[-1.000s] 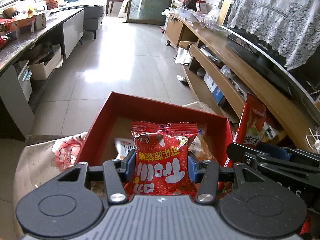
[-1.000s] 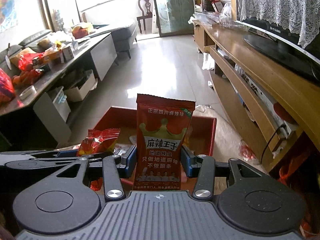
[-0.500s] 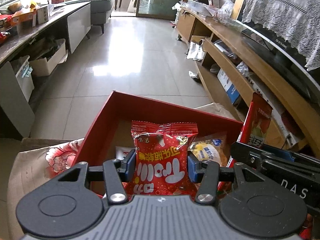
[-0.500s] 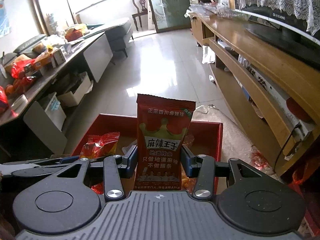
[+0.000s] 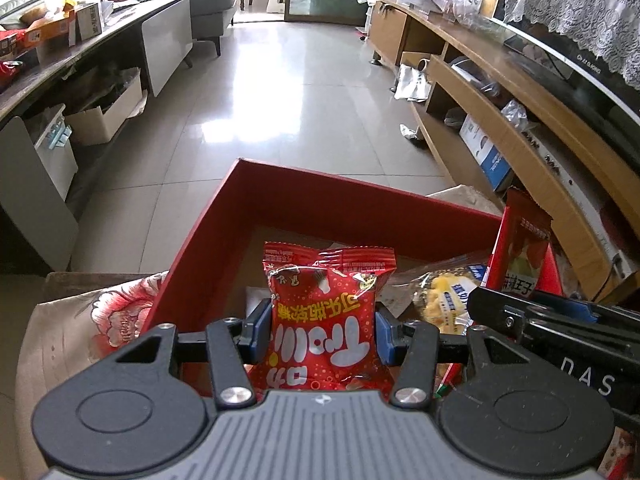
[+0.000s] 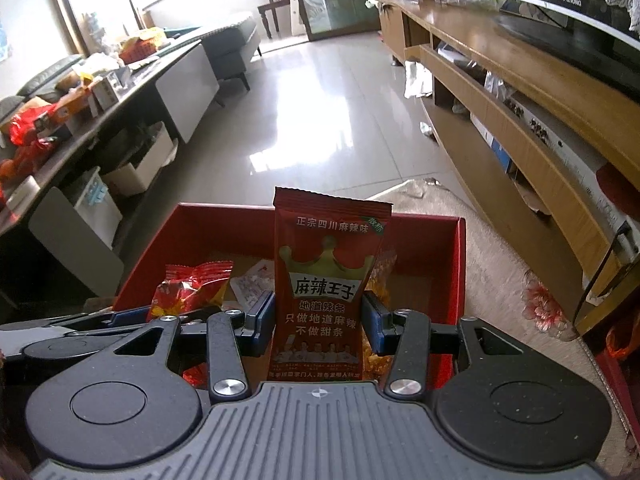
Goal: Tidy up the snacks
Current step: 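Carry the Trolli bag and spicy strip pack over the red box with both tools, then open both tools to drop the Trolli bag and spicy strip pack into the box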
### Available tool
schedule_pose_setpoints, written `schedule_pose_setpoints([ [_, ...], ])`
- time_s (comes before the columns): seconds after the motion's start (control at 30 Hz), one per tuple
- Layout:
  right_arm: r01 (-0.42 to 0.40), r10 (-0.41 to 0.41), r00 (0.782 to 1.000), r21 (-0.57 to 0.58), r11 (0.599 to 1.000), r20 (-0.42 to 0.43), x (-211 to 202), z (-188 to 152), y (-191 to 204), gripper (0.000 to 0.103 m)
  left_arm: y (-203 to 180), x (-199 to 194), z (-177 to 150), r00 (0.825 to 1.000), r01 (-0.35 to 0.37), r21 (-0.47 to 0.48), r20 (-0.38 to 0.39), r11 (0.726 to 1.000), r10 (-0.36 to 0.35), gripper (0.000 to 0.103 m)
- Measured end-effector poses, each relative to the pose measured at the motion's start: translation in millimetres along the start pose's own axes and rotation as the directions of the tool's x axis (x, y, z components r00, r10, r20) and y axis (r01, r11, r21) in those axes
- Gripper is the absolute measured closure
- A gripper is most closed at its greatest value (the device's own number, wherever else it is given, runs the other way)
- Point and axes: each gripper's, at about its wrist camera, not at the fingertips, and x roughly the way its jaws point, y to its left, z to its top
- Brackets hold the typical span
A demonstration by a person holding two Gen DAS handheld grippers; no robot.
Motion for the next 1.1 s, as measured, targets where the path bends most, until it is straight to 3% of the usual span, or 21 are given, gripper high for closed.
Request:
schedule_pose_setpoints([
  [0.4,0.042,-0.042,0.999,0.003,0.999,-0.027,18.5,-5.4,-4.3,0.045,-3.9,8.2,-4.2,1.0,-0.02,0.02,0.008,1.0,0.02,0.051],
  [0.7,0.094,-0.095,0.995,-0.023,0.995,-0.017,18.3,-7.2,-4.9,0.034,-7.8,5.3,-4.6,0.999,-0.046,0.033,0.012,0.998,0.046,0.047],
  [1.1,0.135,-0.135,0.991,-0.058,0.989,0.008,7.9,-7.7,-3.9,0.026,-9.1,-16.5,-6.7,0.994,-0.081,0.054,0.075,0.995,0.077,0.042],
])
